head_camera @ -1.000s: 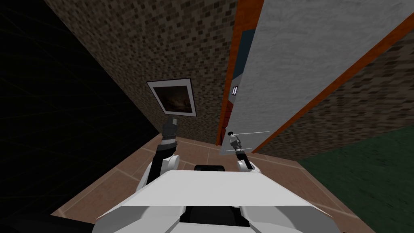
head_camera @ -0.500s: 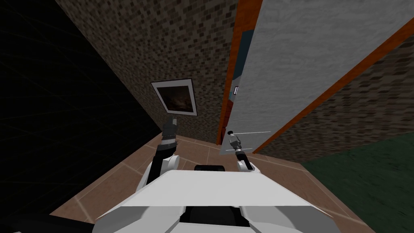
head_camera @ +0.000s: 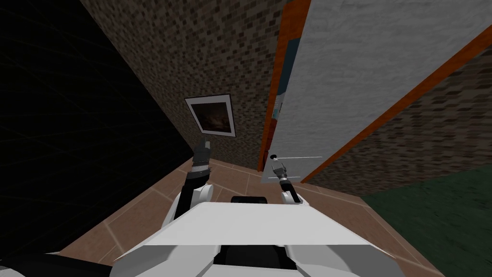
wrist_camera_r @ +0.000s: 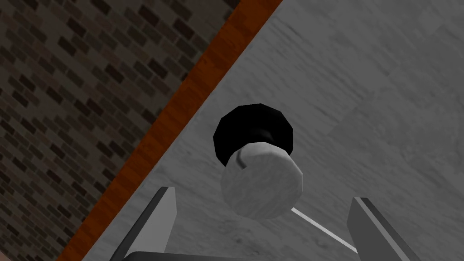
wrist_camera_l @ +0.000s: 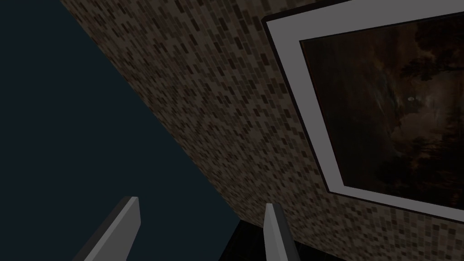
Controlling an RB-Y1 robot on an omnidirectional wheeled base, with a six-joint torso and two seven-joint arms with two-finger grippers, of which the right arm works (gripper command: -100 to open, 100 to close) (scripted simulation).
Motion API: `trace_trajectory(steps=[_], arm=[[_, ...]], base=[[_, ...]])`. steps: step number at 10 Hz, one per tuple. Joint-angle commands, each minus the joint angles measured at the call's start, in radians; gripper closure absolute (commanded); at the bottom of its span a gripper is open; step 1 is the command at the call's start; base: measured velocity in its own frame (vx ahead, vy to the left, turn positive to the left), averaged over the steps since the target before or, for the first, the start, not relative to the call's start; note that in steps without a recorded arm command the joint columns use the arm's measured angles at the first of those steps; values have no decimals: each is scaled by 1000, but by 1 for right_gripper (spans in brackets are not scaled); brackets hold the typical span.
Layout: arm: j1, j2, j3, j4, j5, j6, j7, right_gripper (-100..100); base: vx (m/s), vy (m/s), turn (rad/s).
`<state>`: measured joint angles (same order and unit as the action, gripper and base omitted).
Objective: Pull the door open
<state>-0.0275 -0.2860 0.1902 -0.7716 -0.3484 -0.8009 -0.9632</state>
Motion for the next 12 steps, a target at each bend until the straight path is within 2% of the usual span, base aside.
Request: trace_trajectory(steps=[1,2,4,5,6,7,12], arm=[[3,-1,11,-3,-20,-2,-50,-100],[3,-1,11,-3,-20,-2,-56,-100],[9,-4,30,-10,-54,-5,-122,-100],[9,-4,30,-10,-54,-5,-138,-100],[12,-5,39,-13,-70,-6,-174,-100],[12,-5,39,-13,-70,-6,-179,-100],[21,-9,72,-24,-129,-10,-324,-100]], base=[[-52,-36,68],[-36,-30,35],[-57,-40,84],[-55,-32,35],[-48,-27,52],[-35,-25,33],[-52,-33,60]])
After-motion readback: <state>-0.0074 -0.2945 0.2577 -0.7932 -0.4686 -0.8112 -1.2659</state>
